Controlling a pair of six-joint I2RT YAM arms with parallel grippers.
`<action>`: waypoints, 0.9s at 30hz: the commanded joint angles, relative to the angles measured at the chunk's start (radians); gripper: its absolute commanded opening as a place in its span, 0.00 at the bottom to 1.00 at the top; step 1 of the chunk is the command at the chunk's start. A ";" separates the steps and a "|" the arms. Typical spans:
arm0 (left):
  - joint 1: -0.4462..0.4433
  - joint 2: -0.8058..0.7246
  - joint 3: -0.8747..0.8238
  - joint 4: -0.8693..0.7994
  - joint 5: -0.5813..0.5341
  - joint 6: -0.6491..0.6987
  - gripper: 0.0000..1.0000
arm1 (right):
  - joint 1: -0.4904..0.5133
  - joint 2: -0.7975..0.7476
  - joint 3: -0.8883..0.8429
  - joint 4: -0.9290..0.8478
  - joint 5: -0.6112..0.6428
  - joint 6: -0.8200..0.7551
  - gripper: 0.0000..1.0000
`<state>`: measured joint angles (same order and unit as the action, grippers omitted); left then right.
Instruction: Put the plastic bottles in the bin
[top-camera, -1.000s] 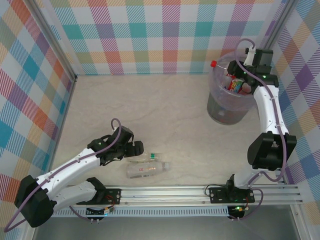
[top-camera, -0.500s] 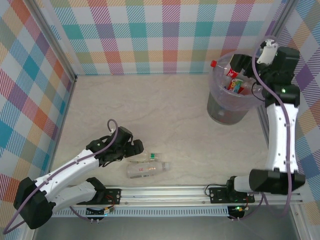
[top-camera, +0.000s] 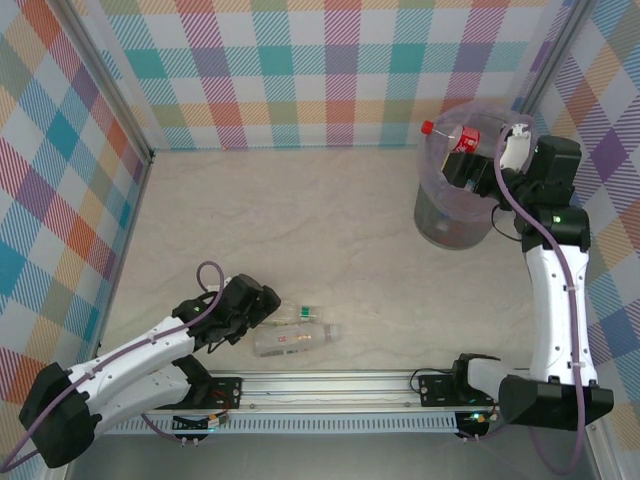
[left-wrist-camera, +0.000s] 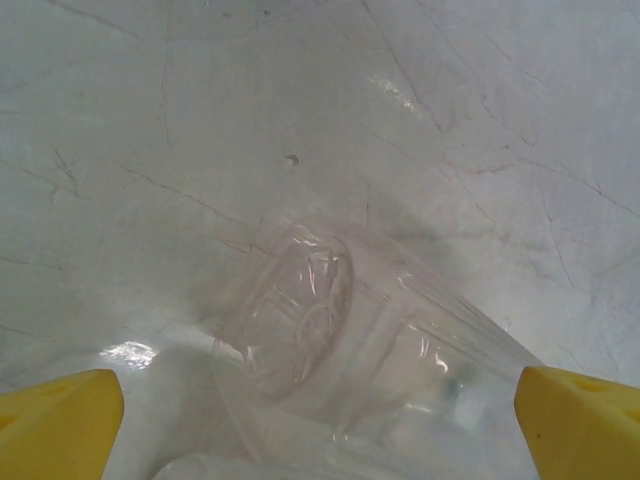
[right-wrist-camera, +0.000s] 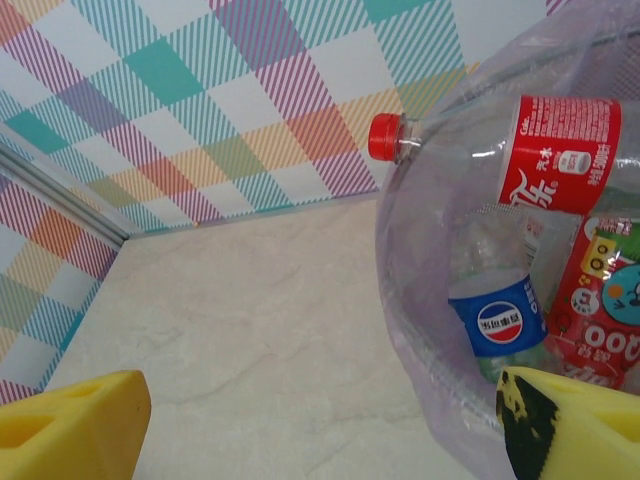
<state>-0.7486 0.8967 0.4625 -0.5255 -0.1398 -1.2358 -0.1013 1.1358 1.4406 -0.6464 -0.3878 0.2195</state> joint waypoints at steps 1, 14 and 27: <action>-0.006 0.041 -0.005 0.149 0.004 -0.065 1.00 | 0.005 -0.062 -0.027 -0.037 -0.014 -0.037 0.89; -0.006 0.346 0.052 0.399 0.070 -0.022 1.00 | 0.005 -0.188 -0.221 -0.075 -0.140 0.000 0.89; 0.008 0.582 0.207 0.576 0.157 0.046 0.78 | 0.126 -0.313 -0.375 -0.169 -0.271 -0.019 0.89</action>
<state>-0.7444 1.3754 0.6338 -0.4366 -0.0898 -1.2140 -0.0299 0.8616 1.0897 -0.7654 -0.5953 0.2256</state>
